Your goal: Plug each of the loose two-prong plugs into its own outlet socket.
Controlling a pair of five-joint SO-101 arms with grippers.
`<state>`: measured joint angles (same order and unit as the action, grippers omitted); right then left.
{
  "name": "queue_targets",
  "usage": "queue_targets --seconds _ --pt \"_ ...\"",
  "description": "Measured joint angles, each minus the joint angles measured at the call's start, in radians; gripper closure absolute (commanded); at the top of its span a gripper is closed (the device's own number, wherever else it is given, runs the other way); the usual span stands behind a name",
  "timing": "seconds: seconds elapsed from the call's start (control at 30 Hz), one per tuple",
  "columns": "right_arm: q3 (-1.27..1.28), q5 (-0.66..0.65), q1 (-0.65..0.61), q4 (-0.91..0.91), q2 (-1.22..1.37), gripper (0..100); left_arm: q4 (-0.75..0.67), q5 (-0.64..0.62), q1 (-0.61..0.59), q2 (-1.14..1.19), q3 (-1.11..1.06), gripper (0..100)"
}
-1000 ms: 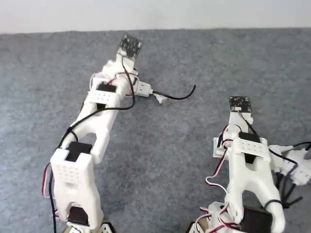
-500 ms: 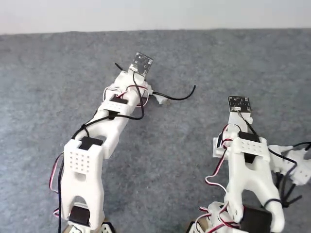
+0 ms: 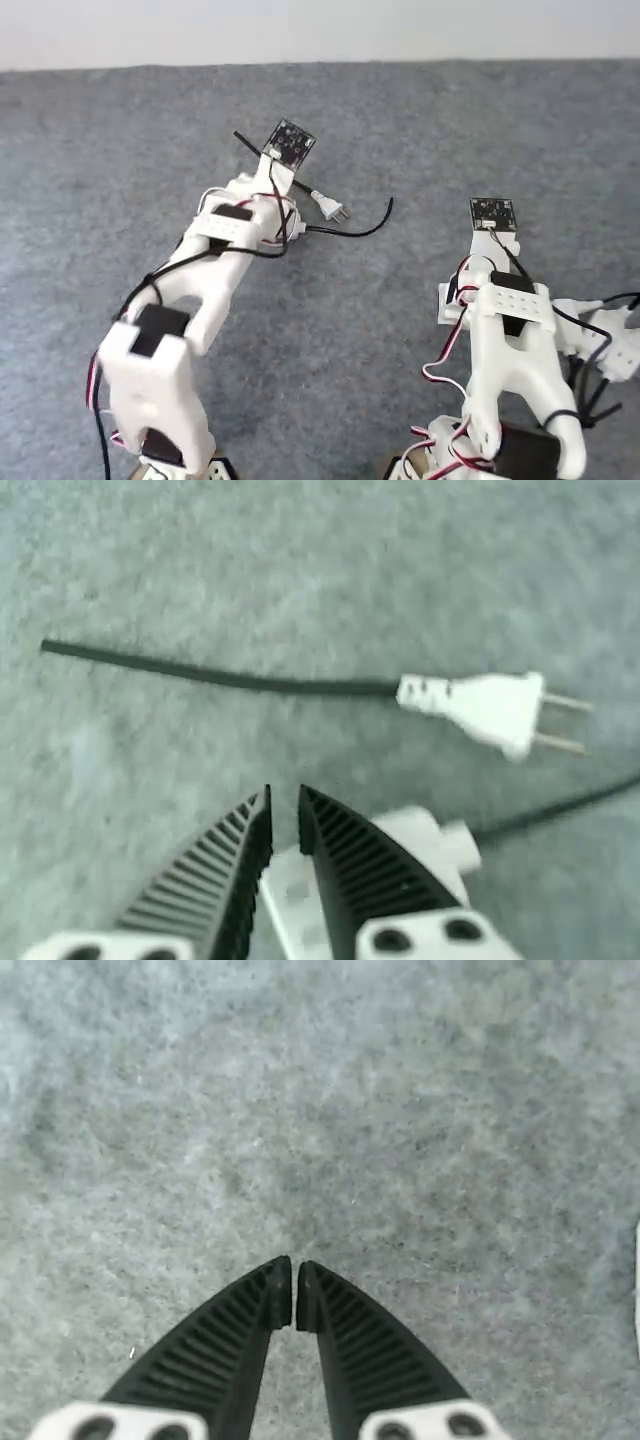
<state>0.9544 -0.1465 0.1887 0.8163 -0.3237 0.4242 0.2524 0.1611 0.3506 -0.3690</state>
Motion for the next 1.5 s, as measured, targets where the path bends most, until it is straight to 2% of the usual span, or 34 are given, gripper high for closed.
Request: queue_targets --seconds 0.23,0.43,0.53,0.63,0.73,0.9,1.03,1.23,1.5 --pt "0.000 0.000 0.000 0.000 0.000 98.3 0.133 0.003 -0.006 -0.247 -0.236 95" --pt "0.000 0.000 0.000 0.000 0.000 98.3 0.117 0.009 -0.015 -0.396 -0.376 94" --pt "0.000 0.000 0.000 0.000 0.000 98.3 0.097 0.114 -0.060 -0.460 -0.384 88" --pt "0.000 0.000 0.000 0.000 0.000 98.3 0.112 0.333 -0.064 -0.486 -0.385 78" --pt "0.000 0.000 0.000 0.000 0.000 98.3 0.129 0.480 -0.066 -0.486 -0.385 73" --pt "0.000 0.000 0.000 0.000 0.000 98.3 0.101 0.572 -0.066 -0.486 -0.385 73" --pt "0.000 0.000 0.000 0.000 0.000 98.3 0.086 0.603 -0.068 -0.394 -0.344 73" --pt "0.000 0.000 -0.003 0.000 0.000 98.5 0.080 0.621 -0.072 -0.180 -0.164 73" --pt "0.000 0.000 -0.020 0.000 0.000 98.5 0.080 0.623 -0.072 -0.109 -0.043 73"
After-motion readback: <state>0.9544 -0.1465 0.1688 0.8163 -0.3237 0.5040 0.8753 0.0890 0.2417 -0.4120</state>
